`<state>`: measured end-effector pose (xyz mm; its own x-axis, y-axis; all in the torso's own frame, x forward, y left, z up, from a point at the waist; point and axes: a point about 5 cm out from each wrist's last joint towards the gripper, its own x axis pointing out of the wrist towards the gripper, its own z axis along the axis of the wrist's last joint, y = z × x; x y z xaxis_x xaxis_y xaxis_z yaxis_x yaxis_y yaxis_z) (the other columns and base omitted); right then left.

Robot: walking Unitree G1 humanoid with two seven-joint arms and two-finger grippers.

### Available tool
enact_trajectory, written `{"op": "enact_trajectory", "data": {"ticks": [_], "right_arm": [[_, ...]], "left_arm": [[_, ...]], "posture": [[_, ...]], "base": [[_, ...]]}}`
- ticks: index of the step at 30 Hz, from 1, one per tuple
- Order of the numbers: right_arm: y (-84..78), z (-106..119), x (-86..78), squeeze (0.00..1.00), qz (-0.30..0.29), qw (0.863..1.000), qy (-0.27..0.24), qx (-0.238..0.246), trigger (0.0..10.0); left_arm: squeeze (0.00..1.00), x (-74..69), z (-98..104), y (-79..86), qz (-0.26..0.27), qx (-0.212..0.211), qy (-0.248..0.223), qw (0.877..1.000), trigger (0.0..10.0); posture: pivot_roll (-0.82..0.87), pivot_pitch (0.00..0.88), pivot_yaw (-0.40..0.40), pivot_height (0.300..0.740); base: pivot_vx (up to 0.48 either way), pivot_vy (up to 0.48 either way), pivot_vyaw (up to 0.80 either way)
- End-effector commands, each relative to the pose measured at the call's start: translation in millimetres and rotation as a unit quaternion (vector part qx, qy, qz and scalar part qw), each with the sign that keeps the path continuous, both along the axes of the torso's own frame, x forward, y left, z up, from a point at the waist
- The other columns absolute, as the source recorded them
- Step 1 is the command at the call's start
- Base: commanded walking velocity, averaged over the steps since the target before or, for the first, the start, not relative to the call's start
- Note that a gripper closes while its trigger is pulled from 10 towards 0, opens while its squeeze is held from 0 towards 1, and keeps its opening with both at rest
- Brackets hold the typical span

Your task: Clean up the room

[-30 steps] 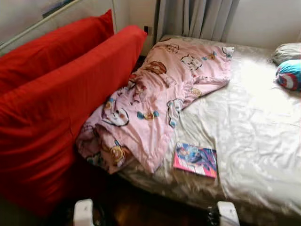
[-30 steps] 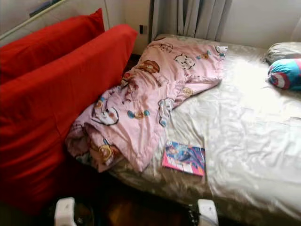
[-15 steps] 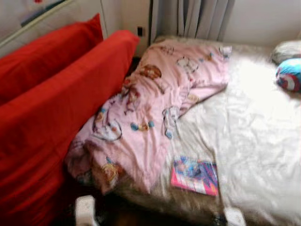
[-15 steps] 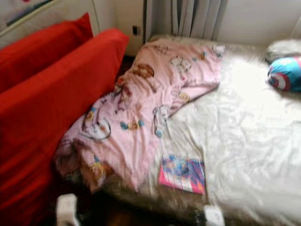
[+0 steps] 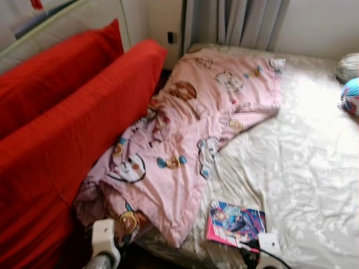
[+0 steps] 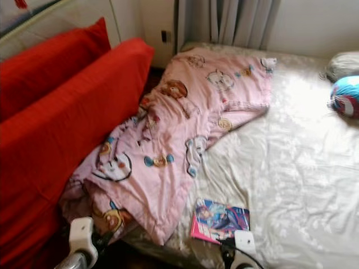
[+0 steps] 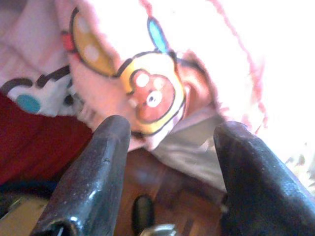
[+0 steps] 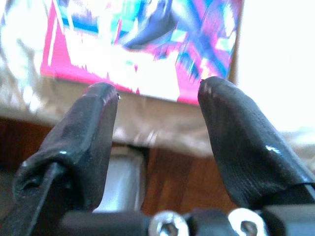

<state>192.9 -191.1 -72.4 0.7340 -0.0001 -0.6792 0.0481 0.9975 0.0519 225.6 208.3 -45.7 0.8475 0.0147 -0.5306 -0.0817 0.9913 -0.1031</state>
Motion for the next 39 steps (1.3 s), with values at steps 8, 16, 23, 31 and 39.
{"op": "enact_trajectory", "data": {"ticks": [8,16,23,31,39], "right_arm": [[0.9,36,28.6,0.0,0.032,0.983,-0.178,0.009,10.0],[17.7,59,36.7,0.0,0.036,0.965,-0.259,0.003,10.0],[16.4,74,38.7,0.0,0.023,0.957,-0.287,-0.016,10.0],[11.6,82,39.3,0.0,-0.006,0.956,-0.292,-0.026,10.0],[13.8,78,38.6,0.0,-0.012,0.964,-0.263,-0.027,10.0]], "left_arm": [[0.0,7.9,20,16.2,0.001,0.003,-0.09,0.996,10.0],[0.0,14.8,55,6.8,-0.027,0.007,-0.197,0.98,10.0],[0.0,27.3,74,-4.9,-0.033,0.006,-0.244,0.969,10.0],[0.0,30.0,85,-11.2,-0.039,0.003,-0.243,0.969,10.0],[0.0,27.4,85,-12.8,-0.036,0.001,-0.235,0.971,10.0]], "posture": [[0.01,0.129,-0.029,0.74],[0.03,0.12,-0.026,0.74],[0.03,0.146,-0.032,0.74],[0.01,0.161,-0.036,0.693],[0.02,0.159,-0.04,0.693]], "base": [[0.0,0.0,0.0],[0.0,0.0,0.0],[0.0,0.0,0.0],[0.0,0.0,0.0],[0.0,0.0,0.0]]}}
